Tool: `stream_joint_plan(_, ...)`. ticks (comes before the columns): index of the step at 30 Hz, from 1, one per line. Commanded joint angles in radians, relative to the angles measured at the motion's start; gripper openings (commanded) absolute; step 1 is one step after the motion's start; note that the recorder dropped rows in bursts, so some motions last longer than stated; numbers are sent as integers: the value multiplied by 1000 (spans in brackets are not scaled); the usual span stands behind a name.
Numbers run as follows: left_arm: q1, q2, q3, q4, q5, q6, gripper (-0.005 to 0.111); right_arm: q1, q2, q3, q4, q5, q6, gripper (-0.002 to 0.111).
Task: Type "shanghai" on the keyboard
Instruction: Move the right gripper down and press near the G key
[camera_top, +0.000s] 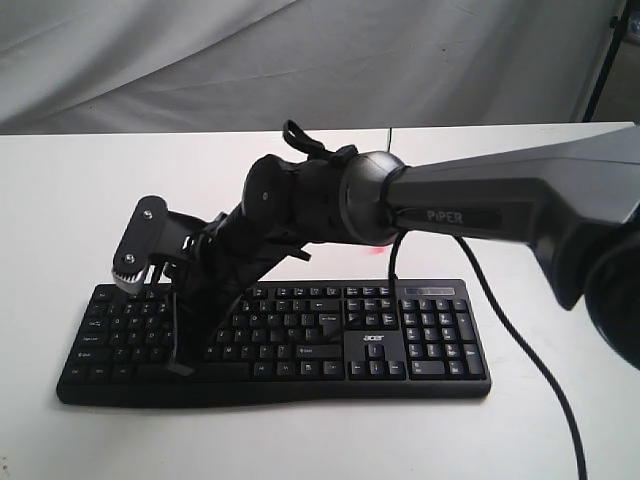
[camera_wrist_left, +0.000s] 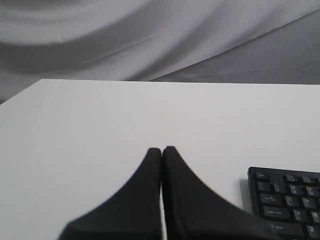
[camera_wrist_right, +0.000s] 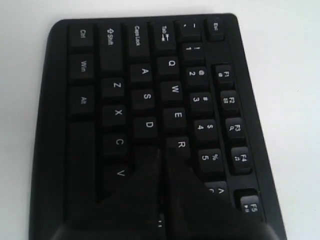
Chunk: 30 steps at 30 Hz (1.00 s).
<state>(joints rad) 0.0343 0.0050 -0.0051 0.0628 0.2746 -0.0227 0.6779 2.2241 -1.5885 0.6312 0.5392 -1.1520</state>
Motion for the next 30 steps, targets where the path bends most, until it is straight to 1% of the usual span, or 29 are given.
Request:
stream_joint_plan(1, -4, -5, 5, -1, -9, -2, 1, 1, 13, -7, 8, -3, -6, 0)
stream_joint_plan(30, -4, -5, 5, -1, -9, -2, 1, -2, 50, -7, 12, 3, -10, 0)
